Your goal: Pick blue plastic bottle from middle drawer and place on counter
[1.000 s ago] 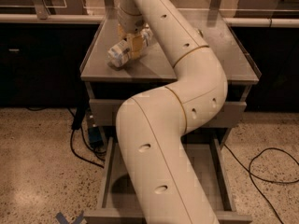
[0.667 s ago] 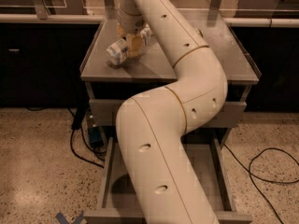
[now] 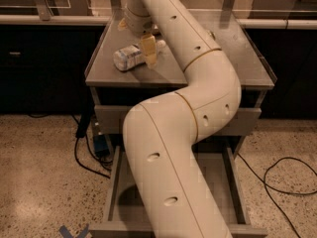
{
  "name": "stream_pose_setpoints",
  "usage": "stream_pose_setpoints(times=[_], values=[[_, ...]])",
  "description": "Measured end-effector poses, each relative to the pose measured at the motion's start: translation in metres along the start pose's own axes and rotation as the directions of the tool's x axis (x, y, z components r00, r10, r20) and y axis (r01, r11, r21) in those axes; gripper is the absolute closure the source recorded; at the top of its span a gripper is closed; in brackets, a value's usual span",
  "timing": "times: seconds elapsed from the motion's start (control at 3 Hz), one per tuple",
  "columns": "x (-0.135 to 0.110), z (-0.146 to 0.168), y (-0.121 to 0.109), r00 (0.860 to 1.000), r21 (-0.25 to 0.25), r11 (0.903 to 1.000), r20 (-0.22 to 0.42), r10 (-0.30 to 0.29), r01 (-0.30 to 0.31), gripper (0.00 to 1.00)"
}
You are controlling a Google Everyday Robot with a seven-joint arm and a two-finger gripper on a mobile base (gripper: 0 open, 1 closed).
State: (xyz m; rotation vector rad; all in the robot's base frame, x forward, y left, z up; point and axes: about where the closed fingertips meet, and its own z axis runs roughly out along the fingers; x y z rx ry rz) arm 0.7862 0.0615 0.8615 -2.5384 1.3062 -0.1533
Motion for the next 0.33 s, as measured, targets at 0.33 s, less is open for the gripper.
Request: stream_pose_setpoints(times=[0.33], values=[[0.0000, 0.0000, 0.0000, 1.000, 0.000, 1.0000, 0.000, 0.000, 0.000, 0.00]])
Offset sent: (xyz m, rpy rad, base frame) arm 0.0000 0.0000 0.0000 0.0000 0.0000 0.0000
